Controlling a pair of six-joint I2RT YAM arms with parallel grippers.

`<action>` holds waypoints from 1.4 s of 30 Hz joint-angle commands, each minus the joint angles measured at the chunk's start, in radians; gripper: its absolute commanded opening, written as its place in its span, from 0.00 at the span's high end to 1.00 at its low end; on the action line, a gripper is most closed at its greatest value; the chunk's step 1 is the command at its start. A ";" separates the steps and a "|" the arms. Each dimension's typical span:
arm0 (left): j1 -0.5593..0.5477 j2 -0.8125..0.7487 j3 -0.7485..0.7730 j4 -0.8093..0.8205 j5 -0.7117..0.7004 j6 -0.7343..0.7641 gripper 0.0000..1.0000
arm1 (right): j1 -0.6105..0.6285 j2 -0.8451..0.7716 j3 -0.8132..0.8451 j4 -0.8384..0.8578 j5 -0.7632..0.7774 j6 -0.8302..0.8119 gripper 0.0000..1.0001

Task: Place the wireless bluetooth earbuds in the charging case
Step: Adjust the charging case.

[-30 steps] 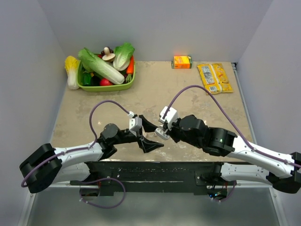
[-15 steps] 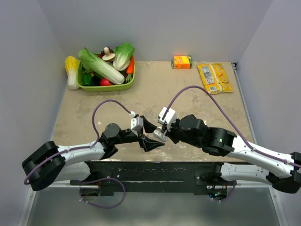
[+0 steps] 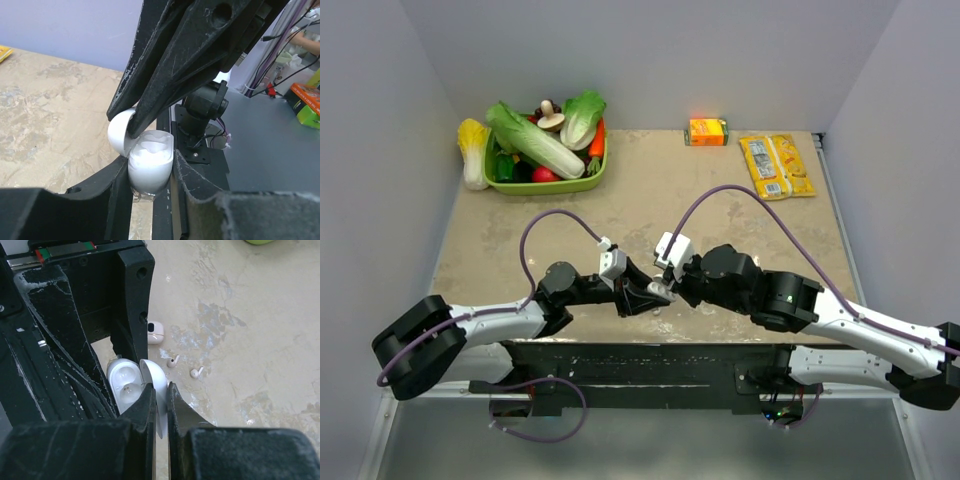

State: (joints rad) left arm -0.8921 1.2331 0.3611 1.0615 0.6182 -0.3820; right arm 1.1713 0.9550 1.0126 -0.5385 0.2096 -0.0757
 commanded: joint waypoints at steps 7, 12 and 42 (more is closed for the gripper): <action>-0.001 0.016 -0.011 0.153 -0.006 0.017 1.00 | 0.004 -0.009 0.023 0.063 -0.029 0.036 1.00; -0.001 0.017 -0.005 0.126 -0.041 0.000 0.61 | 0.004 -0.009 0.027 0.060 -0.027 0.039 1.00; 0.001 0.052 -0.053 0.276 -0.047 -0.023 1.00 | 0.002 -0.012 0.018 0.098 0.028 0.141 0.74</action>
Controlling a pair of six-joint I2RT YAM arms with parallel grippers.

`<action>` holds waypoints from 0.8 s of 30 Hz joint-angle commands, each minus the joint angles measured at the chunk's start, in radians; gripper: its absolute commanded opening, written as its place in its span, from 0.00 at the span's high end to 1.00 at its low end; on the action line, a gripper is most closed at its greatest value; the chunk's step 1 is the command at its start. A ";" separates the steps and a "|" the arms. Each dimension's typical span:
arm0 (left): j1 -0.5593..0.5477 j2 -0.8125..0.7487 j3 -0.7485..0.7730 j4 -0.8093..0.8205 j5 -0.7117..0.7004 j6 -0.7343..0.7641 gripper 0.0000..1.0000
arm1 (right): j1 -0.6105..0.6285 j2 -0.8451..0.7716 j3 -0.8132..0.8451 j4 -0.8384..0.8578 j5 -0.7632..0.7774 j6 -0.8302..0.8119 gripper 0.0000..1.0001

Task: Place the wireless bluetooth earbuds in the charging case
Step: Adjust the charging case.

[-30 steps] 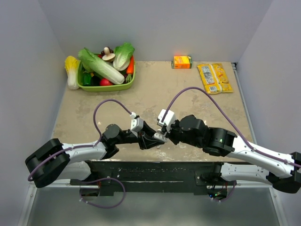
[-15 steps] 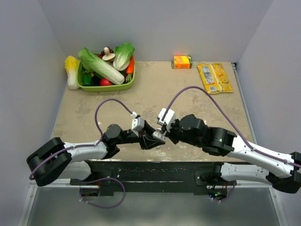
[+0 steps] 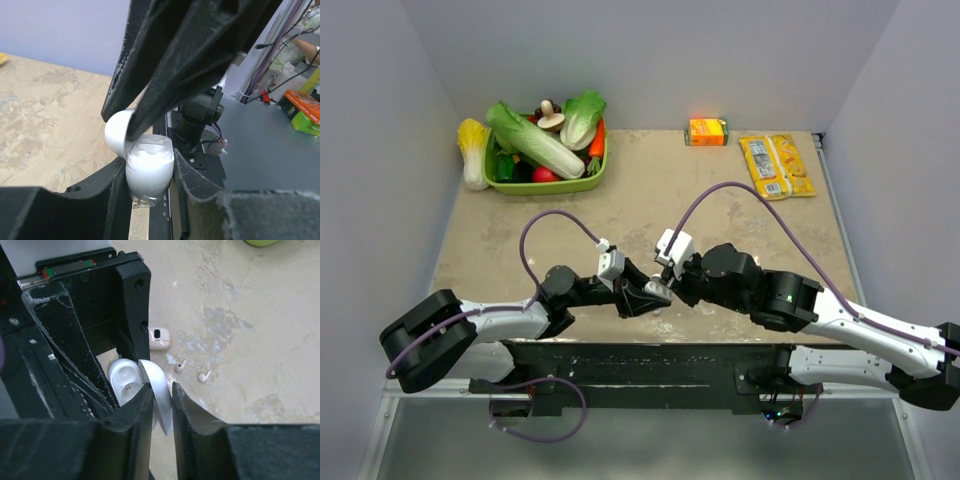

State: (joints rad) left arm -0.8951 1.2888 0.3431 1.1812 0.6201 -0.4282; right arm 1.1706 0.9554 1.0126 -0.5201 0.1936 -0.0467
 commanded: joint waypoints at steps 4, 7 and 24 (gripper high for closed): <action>0.004 -0.017 -0.073 0.216 -0.080 0.011 1.00 | -0.003 -0.014 0.023 0.114 0.079 0.166 0.55; 0.004 -0.039 -0.107 0.250 -0.106 0.012 1.00 | -0.021 -0.007 0.026 0.126 0.105 0.189 0.51; 0.002 -0.456 -0.411 0.245 -0.487 0.089 1.00 | -0.310 0.124 -0.302 0.356 0.020 0.495 0.49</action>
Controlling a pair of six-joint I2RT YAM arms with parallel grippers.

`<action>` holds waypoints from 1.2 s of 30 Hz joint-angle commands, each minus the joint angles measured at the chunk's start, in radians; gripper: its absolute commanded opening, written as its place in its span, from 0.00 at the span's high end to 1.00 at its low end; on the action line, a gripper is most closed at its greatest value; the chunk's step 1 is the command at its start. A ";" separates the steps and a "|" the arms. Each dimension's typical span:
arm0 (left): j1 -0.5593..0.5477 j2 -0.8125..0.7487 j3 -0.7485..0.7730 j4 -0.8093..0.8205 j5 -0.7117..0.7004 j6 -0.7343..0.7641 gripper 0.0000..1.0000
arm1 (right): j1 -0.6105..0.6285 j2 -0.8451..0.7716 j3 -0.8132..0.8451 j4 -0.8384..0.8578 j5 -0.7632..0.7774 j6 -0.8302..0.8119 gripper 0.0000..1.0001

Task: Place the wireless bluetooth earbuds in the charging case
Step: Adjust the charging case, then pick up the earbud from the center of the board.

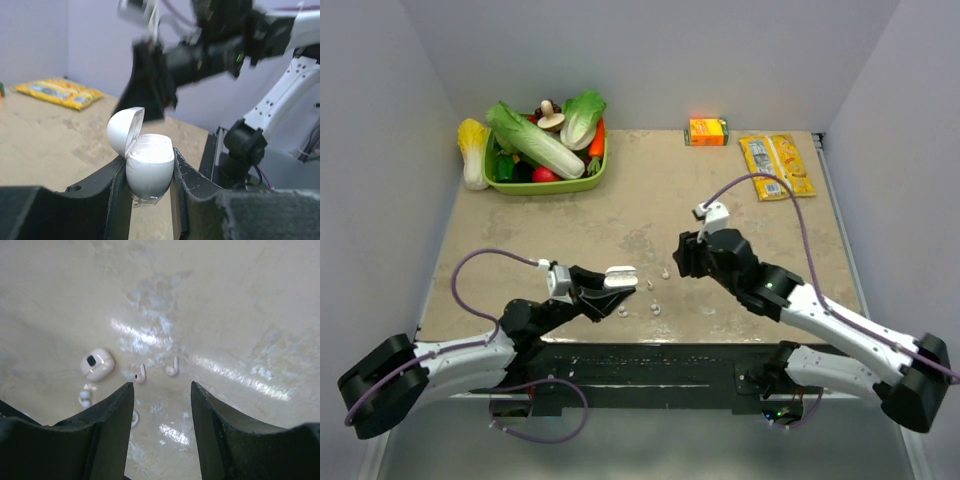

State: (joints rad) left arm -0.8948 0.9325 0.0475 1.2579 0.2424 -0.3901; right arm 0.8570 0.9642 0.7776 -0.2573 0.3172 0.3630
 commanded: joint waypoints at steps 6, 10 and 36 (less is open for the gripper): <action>0.000 -0.201 -0.146 0.063 -0.135 0.072 1.00 | 0.008 0.274 -0.106 0.227 -0.240 0.067 0.62; -0.001 -0.204 -0.159 0.057 -0.134 0.068 1.00 | 0.069 0.323 -0.113 0.254 -0.260 0.037 0.59; -0.001 -0.179 -0.196 0.083 -0.124 0.059 1.00 | 0.120 0.363 -0.209 0.277 -0.144 0.108 0.56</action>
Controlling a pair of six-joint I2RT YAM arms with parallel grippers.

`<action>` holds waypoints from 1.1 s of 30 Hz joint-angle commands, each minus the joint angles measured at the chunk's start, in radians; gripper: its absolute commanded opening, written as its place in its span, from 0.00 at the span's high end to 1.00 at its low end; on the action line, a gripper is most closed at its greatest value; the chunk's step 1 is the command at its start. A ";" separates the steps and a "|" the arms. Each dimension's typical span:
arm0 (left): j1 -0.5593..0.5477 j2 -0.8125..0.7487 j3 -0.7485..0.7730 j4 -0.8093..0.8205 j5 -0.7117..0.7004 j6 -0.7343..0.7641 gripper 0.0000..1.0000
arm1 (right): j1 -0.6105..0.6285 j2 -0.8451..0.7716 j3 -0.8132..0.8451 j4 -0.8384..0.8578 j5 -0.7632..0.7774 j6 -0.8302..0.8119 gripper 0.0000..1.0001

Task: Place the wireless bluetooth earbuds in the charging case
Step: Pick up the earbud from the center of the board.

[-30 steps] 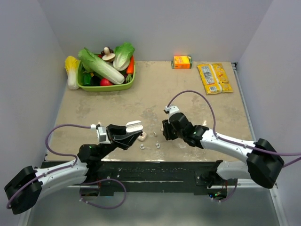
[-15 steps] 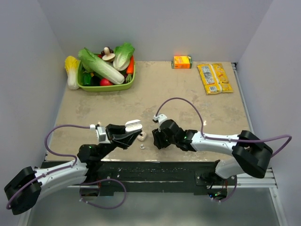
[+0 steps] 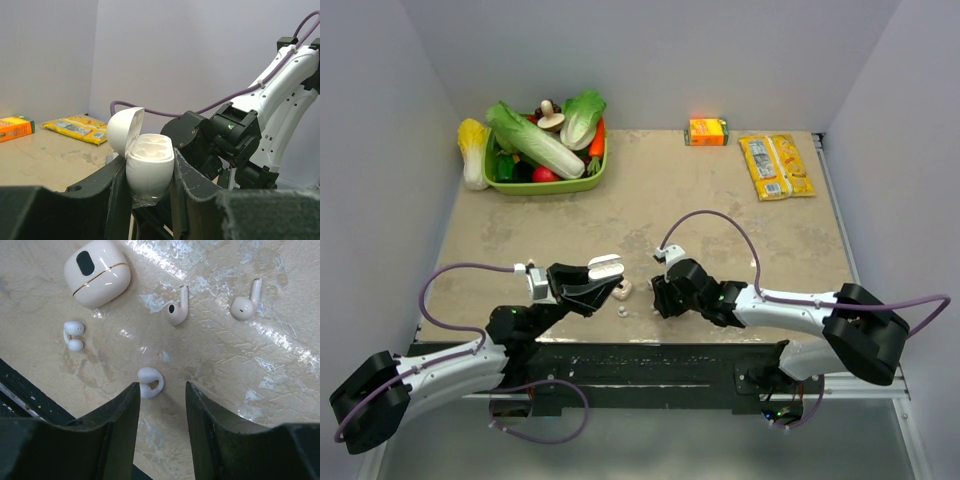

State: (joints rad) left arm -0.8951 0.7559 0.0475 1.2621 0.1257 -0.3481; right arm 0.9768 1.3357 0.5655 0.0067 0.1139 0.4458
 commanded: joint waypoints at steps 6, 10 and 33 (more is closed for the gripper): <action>-0.001 -0.012 -0.195 0.065 -0.012 0.021 1.00 | 0.002 0.023 0.014 0.010 0.058 0.024 0.58; 0.001 0.002 -0.196 0.072 -0.011 0.023 1.00 | 0.002 0.049 0.027 0.006 0.043 0.016 0.59; 0.001 0.017 -0.199 0.088 0.002 0.024 1.00 | 0.068 0.137 0.083 0.016 0.020 0.021 0.57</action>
State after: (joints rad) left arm -0.8951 0.7822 0.0475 1.2701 0.1265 -0.3481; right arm 1.0271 1.4467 0.6140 0.0158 0.1375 0.4541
